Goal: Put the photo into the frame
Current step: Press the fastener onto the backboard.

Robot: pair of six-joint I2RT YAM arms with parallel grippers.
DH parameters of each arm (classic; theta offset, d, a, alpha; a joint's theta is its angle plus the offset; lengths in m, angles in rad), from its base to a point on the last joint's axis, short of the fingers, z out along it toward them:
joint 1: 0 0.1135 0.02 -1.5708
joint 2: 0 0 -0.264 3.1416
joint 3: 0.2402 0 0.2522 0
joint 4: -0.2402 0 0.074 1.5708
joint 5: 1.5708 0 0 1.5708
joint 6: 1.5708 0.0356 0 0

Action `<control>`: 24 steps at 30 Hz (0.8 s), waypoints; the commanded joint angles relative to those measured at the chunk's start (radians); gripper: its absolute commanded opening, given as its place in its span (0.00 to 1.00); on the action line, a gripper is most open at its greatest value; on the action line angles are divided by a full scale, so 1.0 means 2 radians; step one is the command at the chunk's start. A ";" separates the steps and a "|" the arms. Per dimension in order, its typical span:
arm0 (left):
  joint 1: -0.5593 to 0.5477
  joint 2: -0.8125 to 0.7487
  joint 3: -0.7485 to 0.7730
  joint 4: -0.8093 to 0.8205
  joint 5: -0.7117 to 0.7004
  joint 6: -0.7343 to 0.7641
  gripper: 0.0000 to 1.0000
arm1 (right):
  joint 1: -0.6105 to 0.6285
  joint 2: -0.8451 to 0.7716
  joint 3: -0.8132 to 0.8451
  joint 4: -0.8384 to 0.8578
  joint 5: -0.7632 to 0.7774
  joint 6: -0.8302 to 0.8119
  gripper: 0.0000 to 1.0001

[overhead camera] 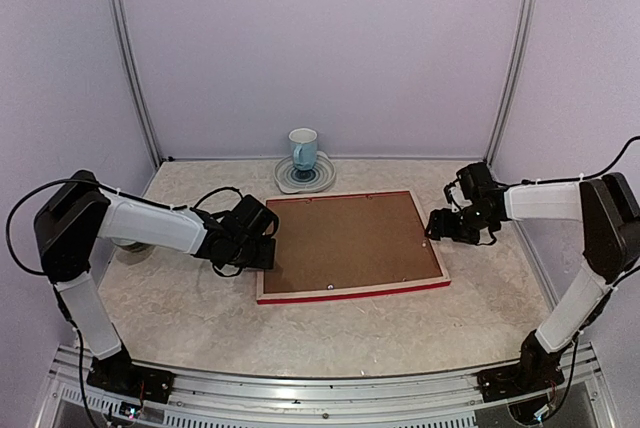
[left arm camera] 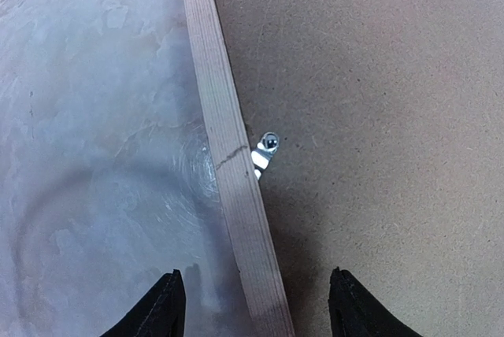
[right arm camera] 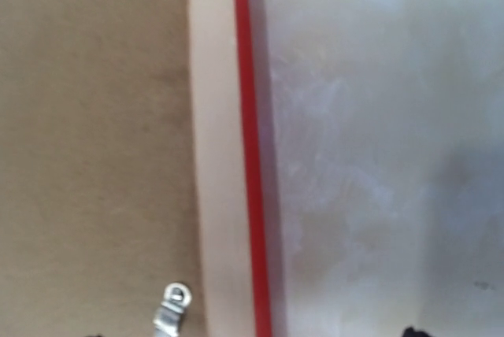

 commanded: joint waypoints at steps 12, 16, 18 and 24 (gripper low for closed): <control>-0.006 -0.015 -0.005 0.009 0.004 -0.005 0.63 | 0.010 0.038 0.014 -0.003 0.019 -0.007 0.71; -0.007 -0.013 -0.005 0.010 0.006 -0.005 0.63 | 0.011 0.046 0.019 -0.005 0.026 -0.008 0.69; -0.007 -0.011 -0.005 0.010 0.007 -0.005 0.63 | 0.013 0.049 0.021 -0.005 0.030 -0.008 0.69; -0.007 -0.009 -0.004 0.010 0.007 -0.004 0.63 | 0.022 0.057 0.029 -0.010 0.041 -0.009 0.68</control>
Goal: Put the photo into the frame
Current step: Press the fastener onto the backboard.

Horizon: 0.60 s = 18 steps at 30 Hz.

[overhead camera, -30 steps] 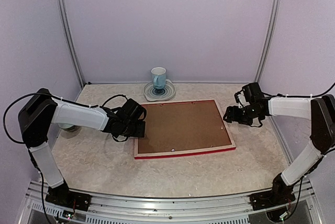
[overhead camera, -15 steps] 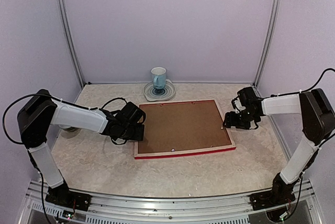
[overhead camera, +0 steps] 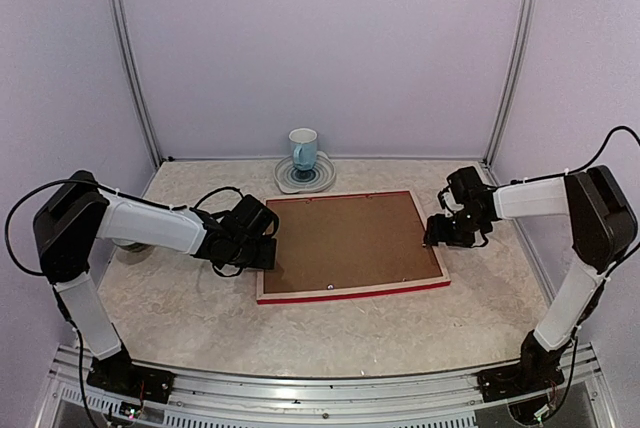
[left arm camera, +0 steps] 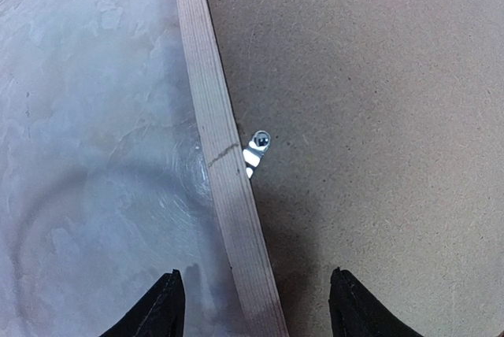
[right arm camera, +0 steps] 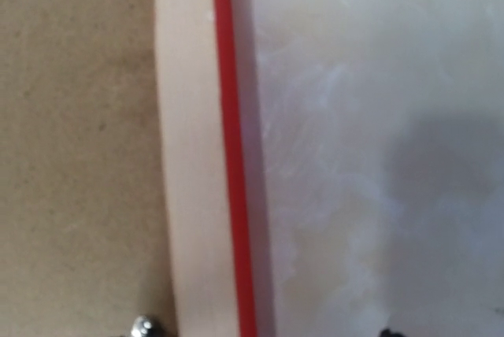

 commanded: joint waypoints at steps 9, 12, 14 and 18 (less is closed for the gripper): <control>-0.004 -0.003 0.000 0.008 0.004 -0.002 0.63 | 0.028 0.026 0.024 -0.020 0.040 -0.007 0.62; -0.004 -0.004 -0.001 0.008 0.004 -0.002 0.63 | 0.031 0.029 0.026 -0.022 0.046 -0.008 0.59; -0.004 -0.003 -0.001 0.008 0.005 -0.002 0.63 | 0.033 0.033 0.027 -0.024 0.047 -0.009 0.56; -0.004 -0.002 0.000 0.008 0.005 -0.001 0.63 | 0.039 0.037 0.029 -0.028 0.058 -0.011 0.52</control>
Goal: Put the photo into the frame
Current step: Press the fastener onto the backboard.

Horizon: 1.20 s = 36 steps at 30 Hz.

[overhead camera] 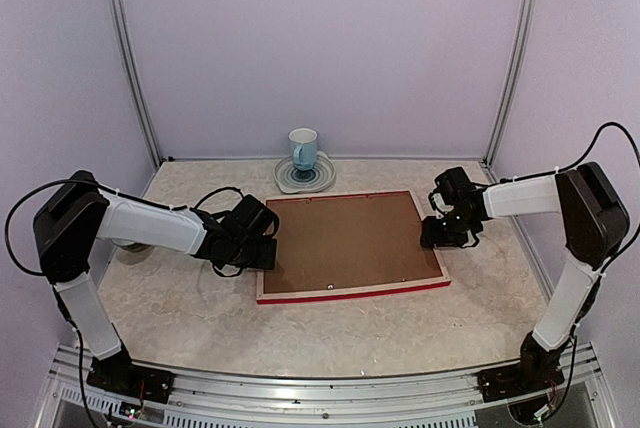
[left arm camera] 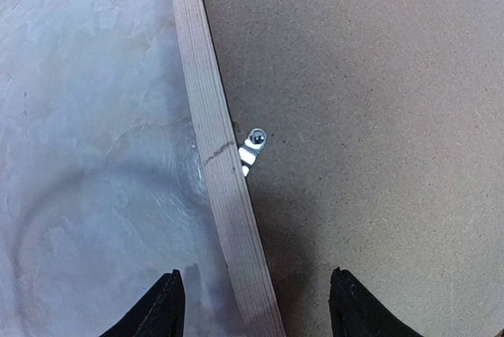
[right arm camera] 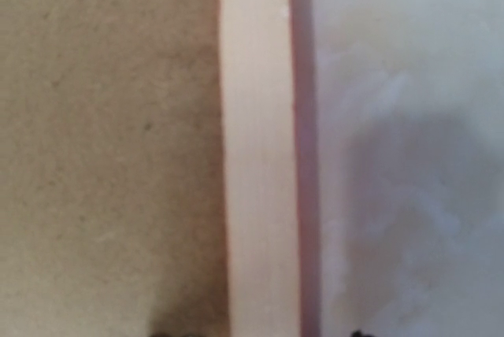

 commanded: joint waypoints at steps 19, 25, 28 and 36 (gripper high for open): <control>-0.002 0.000 0.006 0.005 0.001 0.001 0.63 | 0.011 0.006 0.003 -0.025 0.048 -0.015 0.41; -0.003 0.002 0.006 0.005 0.001 0.000 0.63 | 0.011 0.001 0.004 -0.027 0.054 -0.017 0.40; -0.003 0.004 0.006 0.005 0.002 0.000 0.63 | 0.011 -0.001 0.004 -0.029 0.059 -0.018 0.39; -0.003 0.005 0.005 0.005 0.001 0.000 0.63 | 0.011 -0.006 0.007 -0.032 0.060 -0.019 0.35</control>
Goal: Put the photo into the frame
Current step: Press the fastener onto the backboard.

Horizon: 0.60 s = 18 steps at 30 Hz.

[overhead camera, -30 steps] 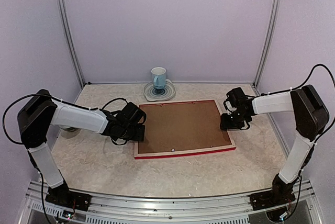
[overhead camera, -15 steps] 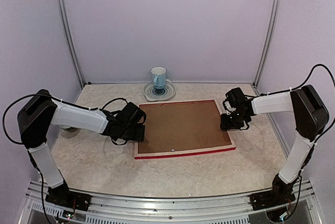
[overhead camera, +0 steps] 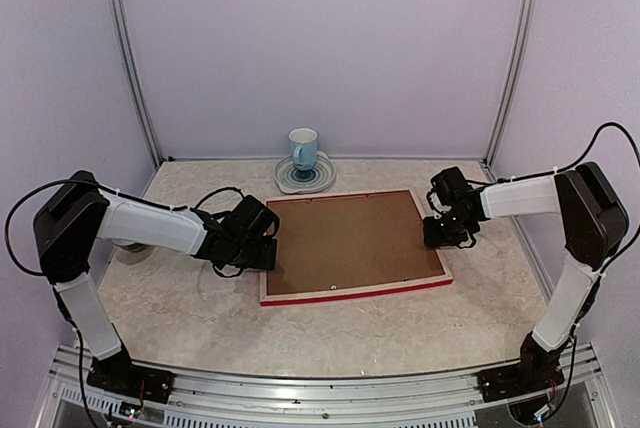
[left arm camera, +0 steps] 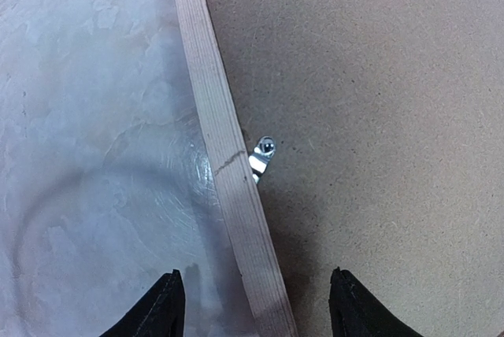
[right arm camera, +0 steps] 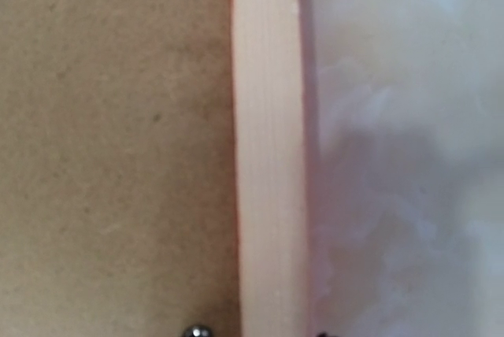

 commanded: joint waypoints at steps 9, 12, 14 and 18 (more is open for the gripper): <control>-0.001 0.006 0.001 0.007 0.000 -0.001 0.63 | 0.001 -0.005 0.002 -0.027 0.018 -0.007 0.33; -0.001 0.006 0.001 0.007 0.000 0.000 0.63 | 0.001 -0.006 0.002 -0.026 0.017 -0.007 0.32; -0.001 0.006 0.002 0.007 0.000 0.000 0.63 | 0.001 -0.007 0.003 -0.026 0.017 -0.007 0.32; -0.001 0.006 0.002 0.007 0.000 0.000 0.63 | 0.001 -0.008 0.007 -0.029 0.013 -0.009 0.35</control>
